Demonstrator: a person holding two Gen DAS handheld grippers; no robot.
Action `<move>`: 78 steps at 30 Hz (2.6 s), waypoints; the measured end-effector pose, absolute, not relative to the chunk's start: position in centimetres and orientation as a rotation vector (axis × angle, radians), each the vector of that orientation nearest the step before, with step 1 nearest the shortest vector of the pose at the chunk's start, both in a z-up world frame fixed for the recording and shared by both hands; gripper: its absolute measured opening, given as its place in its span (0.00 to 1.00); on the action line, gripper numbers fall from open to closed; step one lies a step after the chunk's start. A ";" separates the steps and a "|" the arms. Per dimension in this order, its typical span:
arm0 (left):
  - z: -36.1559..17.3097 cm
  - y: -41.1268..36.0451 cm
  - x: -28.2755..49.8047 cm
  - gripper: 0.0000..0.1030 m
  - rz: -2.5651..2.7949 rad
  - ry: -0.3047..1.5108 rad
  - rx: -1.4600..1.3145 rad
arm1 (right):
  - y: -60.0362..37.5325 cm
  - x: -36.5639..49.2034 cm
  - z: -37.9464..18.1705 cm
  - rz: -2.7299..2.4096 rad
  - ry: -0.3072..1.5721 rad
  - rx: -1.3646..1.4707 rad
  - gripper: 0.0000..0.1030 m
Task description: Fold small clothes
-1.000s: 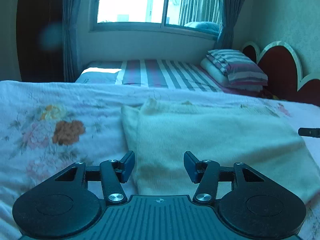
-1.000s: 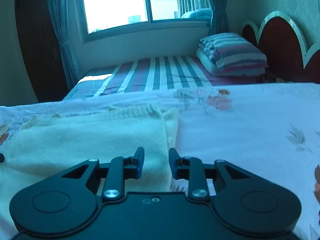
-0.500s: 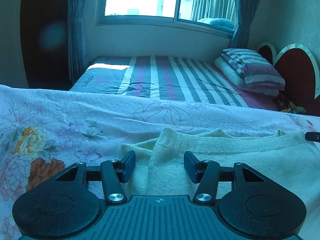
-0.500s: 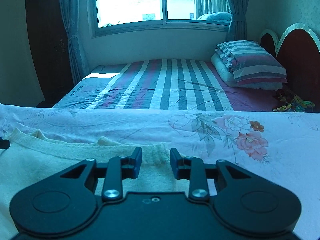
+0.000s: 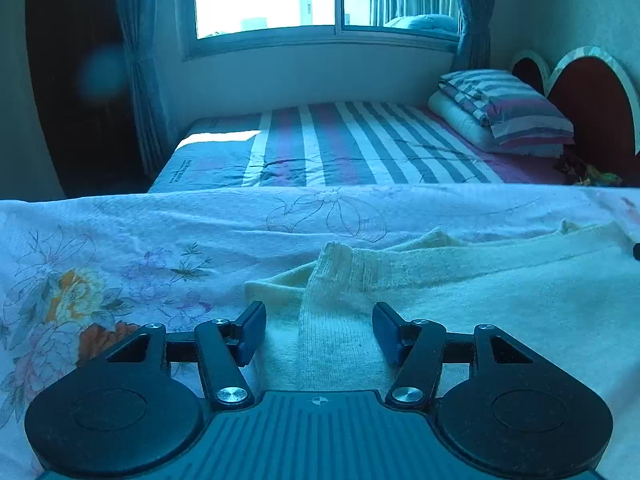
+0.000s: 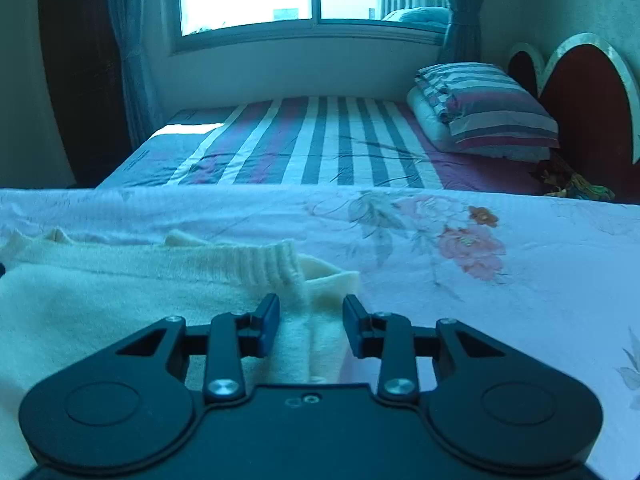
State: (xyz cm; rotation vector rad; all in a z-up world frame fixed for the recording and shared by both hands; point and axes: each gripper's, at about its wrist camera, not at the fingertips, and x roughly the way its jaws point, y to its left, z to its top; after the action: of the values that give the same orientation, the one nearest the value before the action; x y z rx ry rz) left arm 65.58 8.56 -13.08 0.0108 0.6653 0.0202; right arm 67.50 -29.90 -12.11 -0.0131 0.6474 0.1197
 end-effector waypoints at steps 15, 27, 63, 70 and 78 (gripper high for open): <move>-14.0 10.6 44.5 0.70 0.076 0.664 -0.453 | -32.3 50.2 -9.7 0.129 0.582 0.118 0.05; -18.1 8.7 40.8 0.63 0.071 0.635 -0.962 | -26.0 46.5 -9.3 0.226 0.607 0.152 0.05; -20.5 8.3 47.4 0.50 0.135 0.483 -1.085 | -19.2 57.1 -11.4 0.374 0.703 0.221 0.04; -22.0 8.7 48.0 0.09 0.208 0.491 -1.125 | -18.9 57.9 -12.5 0.388 0.715 0.224 0.04; -21.9 8.3 47.3 0.06 0.184 0.445 -1.074 | -18.7 58.3 -12.8 0.429 0.709 0.227 0.04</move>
State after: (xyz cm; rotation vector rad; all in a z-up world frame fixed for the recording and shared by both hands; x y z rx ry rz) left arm 47.30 8.35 -21.90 -1.0740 0.4447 0.1838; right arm 58.28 -18.74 -12.84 0.2274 0.7090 0.4286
